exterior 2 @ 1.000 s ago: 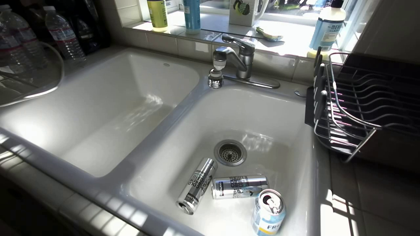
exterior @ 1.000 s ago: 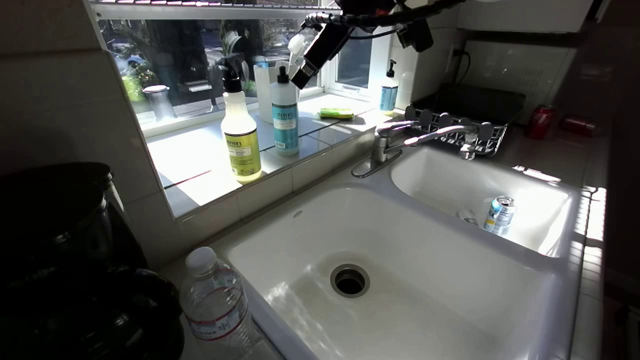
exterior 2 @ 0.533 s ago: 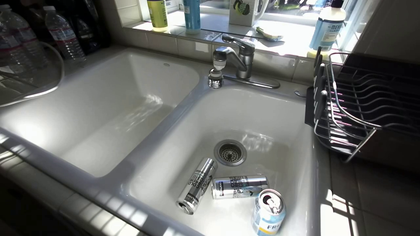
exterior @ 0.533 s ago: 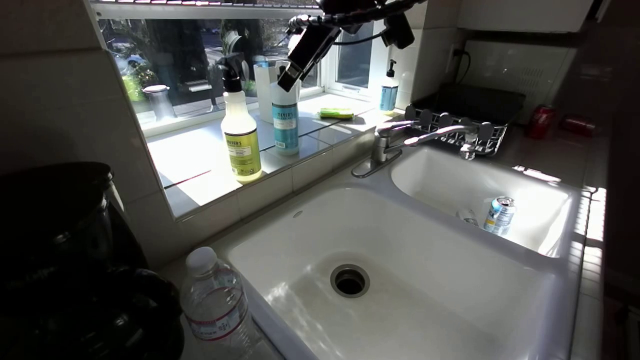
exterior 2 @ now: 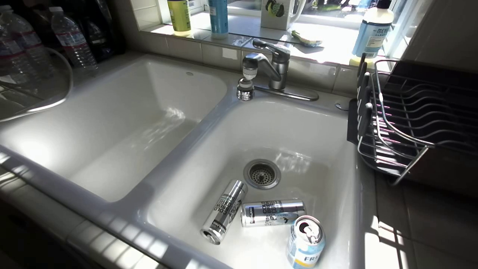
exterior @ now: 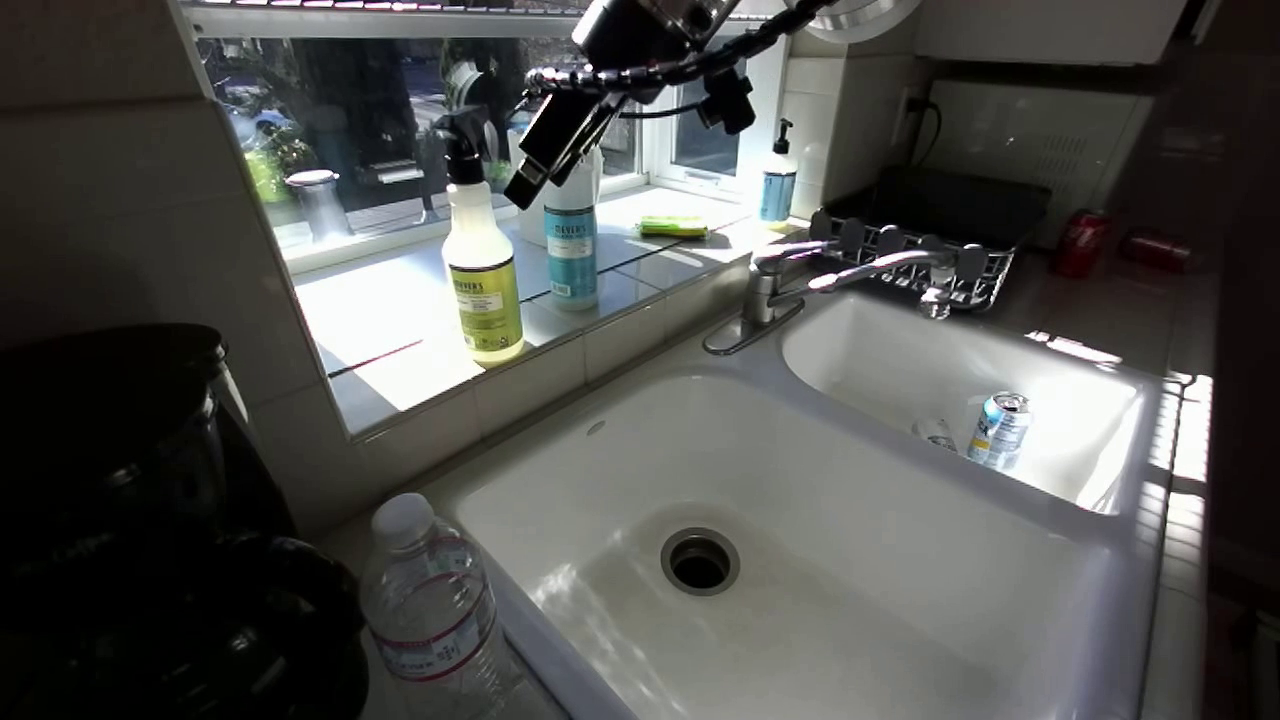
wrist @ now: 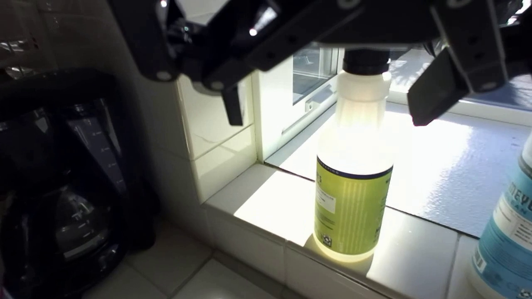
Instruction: Press the trigger on the yellow bottle
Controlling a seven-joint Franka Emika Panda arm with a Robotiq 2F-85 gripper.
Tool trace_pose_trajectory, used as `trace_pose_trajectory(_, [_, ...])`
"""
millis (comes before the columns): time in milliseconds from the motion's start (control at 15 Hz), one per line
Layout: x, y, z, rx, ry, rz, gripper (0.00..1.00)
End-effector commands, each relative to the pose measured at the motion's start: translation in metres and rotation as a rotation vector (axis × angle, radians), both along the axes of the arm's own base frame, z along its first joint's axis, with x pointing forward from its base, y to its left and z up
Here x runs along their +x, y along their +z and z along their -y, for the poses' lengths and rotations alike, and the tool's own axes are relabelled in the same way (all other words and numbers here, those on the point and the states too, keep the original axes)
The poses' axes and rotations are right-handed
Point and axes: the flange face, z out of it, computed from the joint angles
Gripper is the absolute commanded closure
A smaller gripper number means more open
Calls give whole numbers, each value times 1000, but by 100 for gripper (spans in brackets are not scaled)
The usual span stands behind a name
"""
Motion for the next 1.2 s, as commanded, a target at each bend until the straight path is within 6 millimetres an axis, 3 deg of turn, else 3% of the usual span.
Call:
trace_pose_trajectory(0, [20,0,-2,26,-21,26,0])
trace_pose_trajectory(467, [41,4,-4,28,-38,69,0])
trace_pose_trajectory(1133, [58,7,-2,12,-72,96,3])
